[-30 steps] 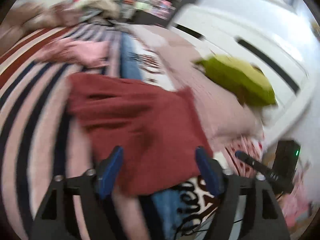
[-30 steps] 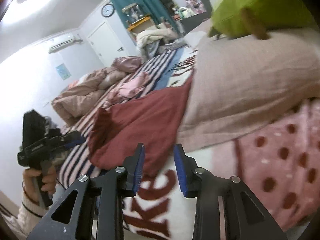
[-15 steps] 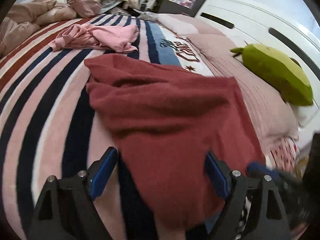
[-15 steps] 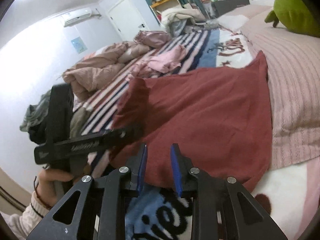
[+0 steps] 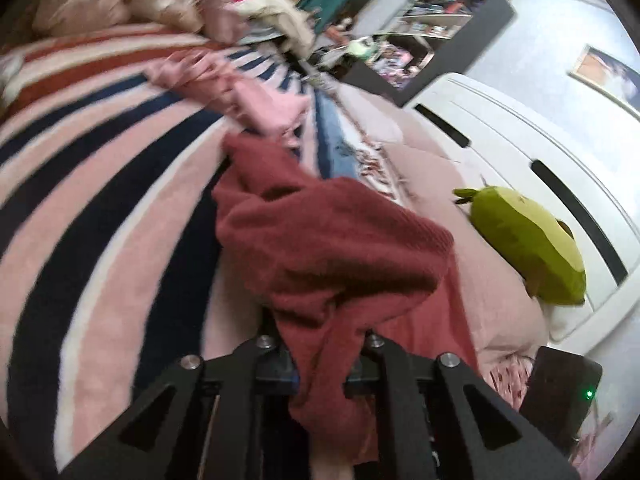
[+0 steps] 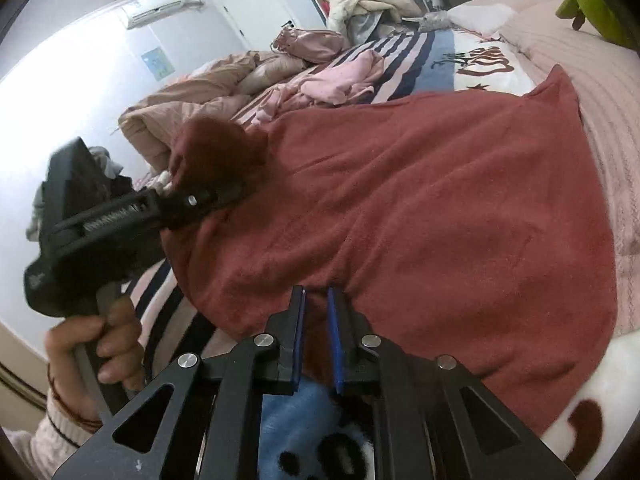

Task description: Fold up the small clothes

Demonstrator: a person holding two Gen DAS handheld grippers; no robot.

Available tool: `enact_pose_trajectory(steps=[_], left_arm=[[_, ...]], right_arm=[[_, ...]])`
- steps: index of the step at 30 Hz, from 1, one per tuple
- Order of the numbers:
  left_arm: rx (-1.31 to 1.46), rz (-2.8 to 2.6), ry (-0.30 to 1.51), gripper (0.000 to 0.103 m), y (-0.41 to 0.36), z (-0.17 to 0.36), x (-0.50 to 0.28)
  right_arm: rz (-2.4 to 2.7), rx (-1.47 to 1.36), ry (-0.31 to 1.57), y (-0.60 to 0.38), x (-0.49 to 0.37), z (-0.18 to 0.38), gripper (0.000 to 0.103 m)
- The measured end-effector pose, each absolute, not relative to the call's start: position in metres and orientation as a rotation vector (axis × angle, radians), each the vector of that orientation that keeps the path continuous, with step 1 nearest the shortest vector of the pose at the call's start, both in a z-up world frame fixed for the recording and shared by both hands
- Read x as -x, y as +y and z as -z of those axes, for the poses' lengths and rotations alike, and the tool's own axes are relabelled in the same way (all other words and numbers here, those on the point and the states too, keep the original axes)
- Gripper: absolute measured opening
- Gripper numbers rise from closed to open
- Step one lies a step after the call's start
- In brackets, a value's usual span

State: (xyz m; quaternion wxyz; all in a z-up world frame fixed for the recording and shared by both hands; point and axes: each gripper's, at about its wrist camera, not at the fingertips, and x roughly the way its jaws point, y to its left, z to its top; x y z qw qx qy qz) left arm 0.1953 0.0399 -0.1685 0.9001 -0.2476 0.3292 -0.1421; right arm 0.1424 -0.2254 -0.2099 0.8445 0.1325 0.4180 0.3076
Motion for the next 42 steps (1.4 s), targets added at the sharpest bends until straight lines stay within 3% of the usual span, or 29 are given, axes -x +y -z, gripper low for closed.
enact_pose_trajectory(steps=[7, 13, 17, 19, 21, 30, 33, 38, 42], left_arm=[[0.233, 0.575, 0.65, 0.01, -0.049, 0.116, -0.201], [-0.063, 0.804, 0.87, 0.012, -0.144, 0.159, -0.2], [-0.123, 0.849, 0.873, 0.025, -0.156, 0.167, -0.187], [-0.116, 0.848, 0.89, 0.038, -0.153, 0.159, -0.183], [-0.096, 0.861, 0.877, 0.061, -0.145, 0.152, -0.176], [0.037, 0.736, 0.806, 0.063, -0.068, 0.126, -0.147], [0.097, 0.65, 0.777, 0.065, -0.041, 0.124, -0.153], [0.154, 0.549, 0.756, 0.069, -0.005, 0.132, -0.162], [0.216, 0.544, 0.742, 0.069, 0.013, 0.139, -0.172]], right_arm=[[-0.559, -0.422, 0.718, -0.317, -0.114, 0.172, 0.007], [-0.432, -0.465, 0.65, -0.387, -0.076, 0.159, 0.011], [-0.404, -0.487, 0.69, -0.397, -0.076, 0.174, 0.011], [-0.419, -0.476, 0.7, -0.39, -0.082, 0.175, 0.011], [-0.464, -0.453, 0.689, -0.377, -0.088, 0.17, 0.011], [-0.617, -0.315, 0.561, -0.315, -0.097, 0.12, 0.011], [-0.61, -0.216, 0.666, -0.286, -0.109, 0.125, 0.01], [-0.417, -0.153, 0.914, -0.285, -0.127, 0.185, 0.01], [-0.422, -0.141, 0.92, -0.283, -0.131, 0.173, 0.012]])
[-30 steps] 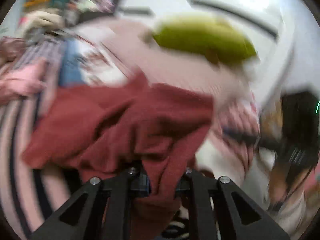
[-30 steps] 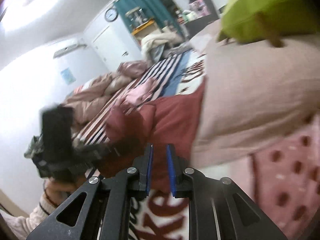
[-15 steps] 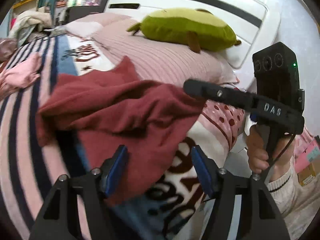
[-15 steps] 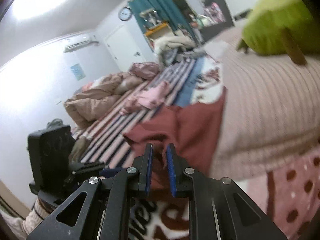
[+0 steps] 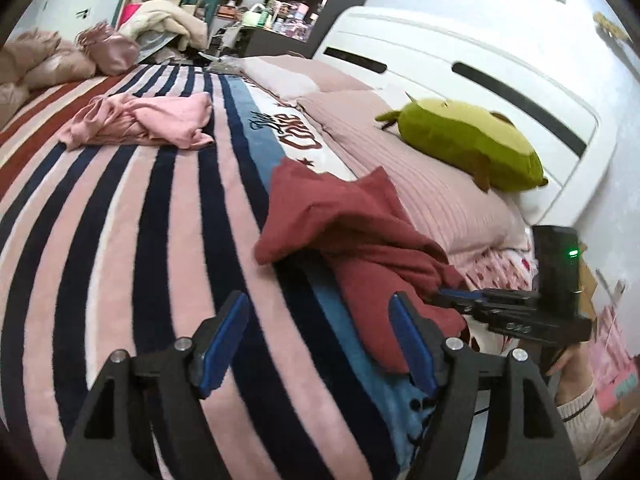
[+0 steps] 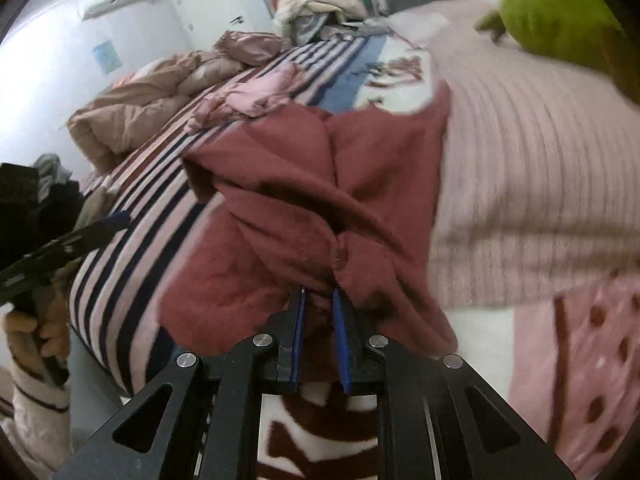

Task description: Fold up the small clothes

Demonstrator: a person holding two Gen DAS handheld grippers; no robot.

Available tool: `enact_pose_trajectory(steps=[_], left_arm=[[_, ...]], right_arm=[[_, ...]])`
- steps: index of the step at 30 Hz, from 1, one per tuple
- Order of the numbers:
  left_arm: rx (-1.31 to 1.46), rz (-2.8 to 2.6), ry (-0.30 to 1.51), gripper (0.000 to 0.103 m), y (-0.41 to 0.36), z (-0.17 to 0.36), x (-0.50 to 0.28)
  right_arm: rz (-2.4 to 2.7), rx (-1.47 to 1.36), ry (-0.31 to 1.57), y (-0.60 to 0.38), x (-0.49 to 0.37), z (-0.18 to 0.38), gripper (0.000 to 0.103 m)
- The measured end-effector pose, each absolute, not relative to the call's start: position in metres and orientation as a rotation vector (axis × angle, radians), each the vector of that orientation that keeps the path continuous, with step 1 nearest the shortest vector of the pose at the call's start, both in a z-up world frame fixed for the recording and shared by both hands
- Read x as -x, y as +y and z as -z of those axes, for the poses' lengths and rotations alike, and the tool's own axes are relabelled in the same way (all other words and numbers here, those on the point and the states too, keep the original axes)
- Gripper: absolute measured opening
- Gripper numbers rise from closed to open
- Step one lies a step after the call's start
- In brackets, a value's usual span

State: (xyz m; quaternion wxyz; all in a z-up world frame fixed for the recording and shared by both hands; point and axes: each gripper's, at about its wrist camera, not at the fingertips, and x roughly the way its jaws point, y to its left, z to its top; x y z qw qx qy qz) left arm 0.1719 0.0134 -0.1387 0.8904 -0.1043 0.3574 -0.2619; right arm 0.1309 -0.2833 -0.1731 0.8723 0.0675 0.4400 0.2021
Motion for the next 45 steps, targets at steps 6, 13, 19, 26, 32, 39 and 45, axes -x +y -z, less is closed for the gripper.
enact_pose_trajectory(steps=[6, 13, 19, 26, 32, 39, 45], left_arm=[[0.196, 0.437, 0.771, 0.07, 0.038, 0.142, -0.188], [0.28, 0.443, 0.782, 0.073, 0.064, 0.153, -0.201], [0.294, 0.467, 0.791, 0.073, 0.06, 0.158, -0.206], [0.313, 0.563, 0.825, 0.073, 0.029, 0.16, -0.216], [0.379, 0.754, 0.906, 0.077, -0.018, 0.174, -0.227], [0.415, 0.804, 0.998, 0.058, -0.057, 0.199, -0.227], [0.392, 0.77, 0.965, 0.026, -0.051, 0.183, -0.206]], right_arm=[[-0.492, 0.026, 0.794, -0.231, -0.16, 0.103, 0.062], [-0.485, 0.45, 1.005, -0.126, -0.223, 0.165, 0.073], [-0.417, 0.234, 0.992, -0.171, -0.262, 0.152, 0.012], [-0.154, -0.103, 0.953, -0.307, -0.296, 0.141, 0.017], [-0.233, -0.188, 0.876, -0.348, -0.242, 0.129, 0.041], [-0.4, -0.159, 1.0, -0.316, -0.172, 0.178, 0.024], [-0.39, -0.235, 0.98, -0.31, -0.161, 0.196, 0.024]])
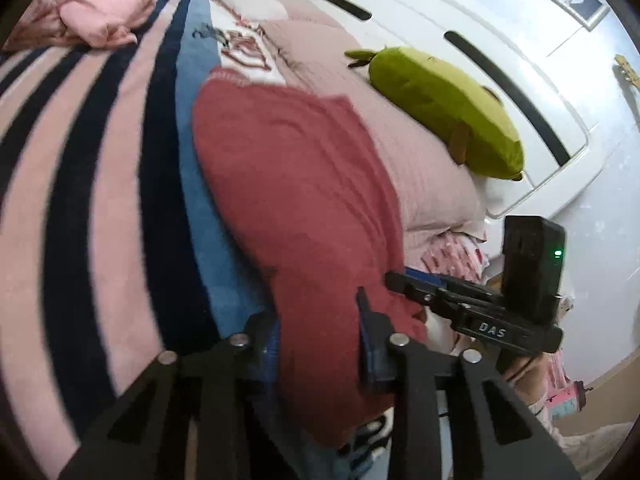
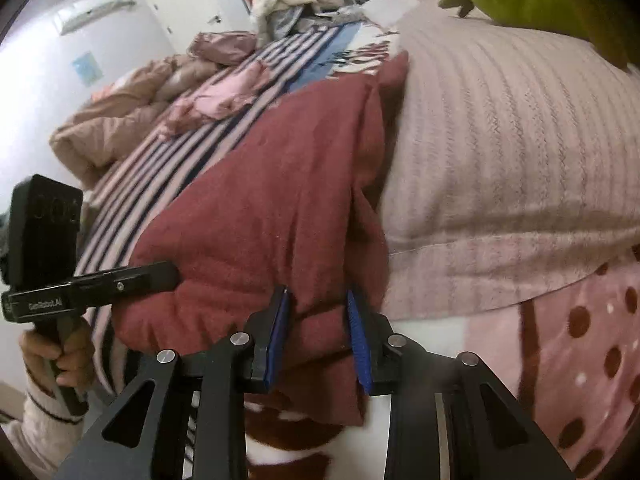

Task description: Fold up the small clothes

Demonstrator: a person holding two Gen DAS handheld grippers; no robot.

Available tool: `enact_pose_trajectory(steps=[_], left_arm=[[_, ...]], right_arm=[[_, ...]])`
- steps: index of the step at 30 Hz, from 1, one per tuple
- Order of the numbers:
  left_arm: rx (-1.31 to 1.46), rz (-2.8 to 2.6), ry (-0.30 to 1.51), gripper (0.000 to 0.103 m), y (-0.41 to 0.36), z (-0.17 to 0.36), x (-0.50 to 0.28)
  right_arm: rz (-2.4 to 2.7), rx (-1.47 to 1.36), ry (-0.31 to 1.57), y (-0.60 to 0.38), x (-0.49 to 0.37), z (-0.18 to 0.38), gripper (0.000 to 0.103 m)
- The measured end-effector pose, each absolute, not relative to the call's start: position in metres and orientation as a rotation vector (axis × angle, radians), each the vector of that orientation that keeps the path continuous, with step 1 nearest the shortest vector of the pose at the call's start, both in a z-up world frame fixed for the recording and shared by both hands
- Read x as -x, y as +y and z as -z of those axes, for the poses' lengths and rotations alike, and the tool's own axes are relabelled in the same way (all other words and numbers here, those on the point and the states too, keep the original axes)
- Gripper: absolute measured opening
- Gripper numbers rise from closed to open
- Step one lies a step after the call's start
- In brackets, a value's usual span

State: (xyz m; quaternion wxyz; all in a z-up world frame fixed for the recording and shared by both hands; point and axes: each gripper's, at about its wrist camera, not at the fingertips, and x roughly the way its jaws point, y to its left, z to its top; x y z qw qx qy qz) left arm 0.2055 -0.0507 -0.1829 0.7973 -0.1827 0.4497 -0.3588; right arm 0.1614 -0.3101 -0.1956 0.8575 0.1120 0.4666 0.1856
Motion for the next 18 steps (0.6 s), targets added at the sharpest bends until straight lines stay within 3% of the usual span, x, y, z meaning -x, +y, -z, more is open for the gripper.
enact_pose_trajectory(steps=[7, 10, 12, 15, 18], left_arm=[[0.35, 0.722, 0.978, 0.028, 0.01, 0.162, -0.145], [0.315, 0.706, 1.053, 0.042, 0.023, 0.172, -0.133], [0.327, 0.708, 1.054, 0.061, 0.032, 0.169, -0.135], [0.358, 0.721, 1.006, 0.069, 0.042, 0.155, -0.152], [0.392, 0.742, 1.02, 0.069, 0.039, 0.156, -0.185]], right_arm=[[-0.713, -0.342, 1.068, -0.263, -0.136, 0.196, 0.027], [-0.704, -0.391, 1.058, -0.264, -0.134, 0.192, 0.051], [-0.671, -0.422, 1.021, -0.275, -0.138, 0.185, 0.066], [-0.646, -0.49, 1.021, -0.291, -0.156, 0.183, 0.066], [-0.661, -0.524, 1.074, -0.288, -0.179, 0.198, 0.066]])
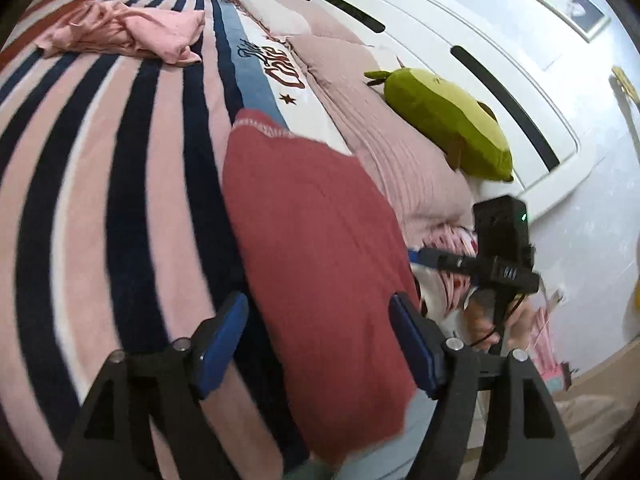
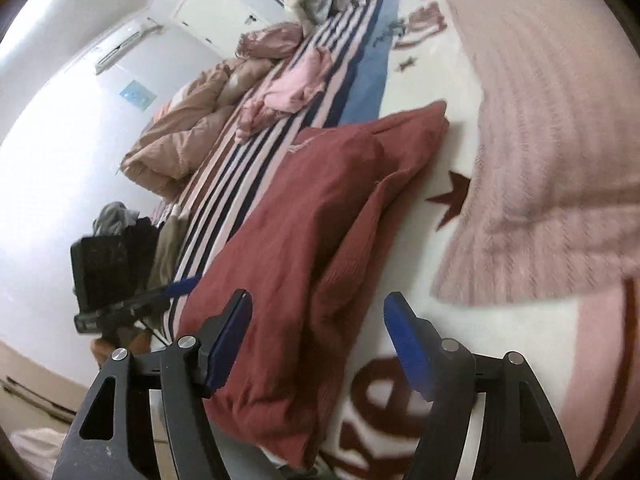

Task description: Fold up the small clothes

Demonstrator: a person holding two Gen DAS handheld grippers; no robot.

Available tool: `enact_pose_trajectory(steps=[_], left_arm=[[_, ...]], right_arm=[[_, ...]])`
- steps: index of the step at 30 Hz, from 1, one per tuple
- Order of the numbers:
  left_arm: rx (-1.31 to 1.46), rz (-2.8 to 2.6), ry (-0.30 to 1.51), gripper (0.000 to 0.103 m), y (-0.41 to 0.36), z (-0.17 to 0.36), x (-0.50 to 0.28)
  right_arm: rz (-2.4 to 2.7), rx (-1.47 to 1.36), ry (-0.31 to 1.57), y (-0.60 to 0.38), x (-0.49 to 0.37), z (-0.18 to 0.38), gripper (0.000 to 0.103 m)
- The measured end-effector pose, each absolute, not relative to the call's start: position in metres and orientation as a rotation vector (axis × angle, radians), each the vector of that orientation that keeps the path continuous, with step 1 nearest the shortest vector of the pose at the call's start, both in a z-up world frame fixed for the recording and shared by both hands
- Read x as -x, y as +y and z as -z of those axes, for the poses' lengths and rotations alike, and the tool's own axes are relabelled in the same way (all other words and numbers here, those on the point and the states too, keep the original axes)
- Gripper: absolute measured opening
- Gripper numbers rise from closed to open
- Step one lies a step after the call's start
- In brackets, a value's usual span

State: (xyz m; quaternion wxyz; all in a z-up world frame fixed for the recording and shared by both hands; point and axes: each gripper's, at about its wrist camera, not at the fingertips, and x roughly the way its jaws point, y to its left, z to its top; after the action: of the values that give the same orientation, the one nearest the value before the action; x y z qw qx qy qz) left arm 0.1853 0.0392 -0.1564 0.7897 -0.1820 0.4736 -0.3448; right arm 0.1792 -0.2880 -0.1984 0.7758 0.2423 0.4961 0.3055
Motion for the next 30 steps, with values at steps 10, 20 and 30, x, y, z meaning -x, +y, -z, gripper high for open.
enact_pose_trajectory(steps=[10, 20, 30], left_arm=[[0.467, 0.732, 1.11, 0.013, 0.01, 0.189, -0.238], [0.277, 0.683, 0.876, 0.01, 0.029, 0.073, -0.203], [0.124, 0.517, 0.651, 0.01, 0.103, -0.071, -0.151]], right_arm=[[-0.756, -0.585, 1.122, -0.268, -0.218, 0.228, 0.013], [-0.855, -0.503, 0.865, -0.238, -0.204, 0.124, 0.009], [-1.033, -0.395, 0.597, -0.139, -0.19, -0.008, 0.009]])
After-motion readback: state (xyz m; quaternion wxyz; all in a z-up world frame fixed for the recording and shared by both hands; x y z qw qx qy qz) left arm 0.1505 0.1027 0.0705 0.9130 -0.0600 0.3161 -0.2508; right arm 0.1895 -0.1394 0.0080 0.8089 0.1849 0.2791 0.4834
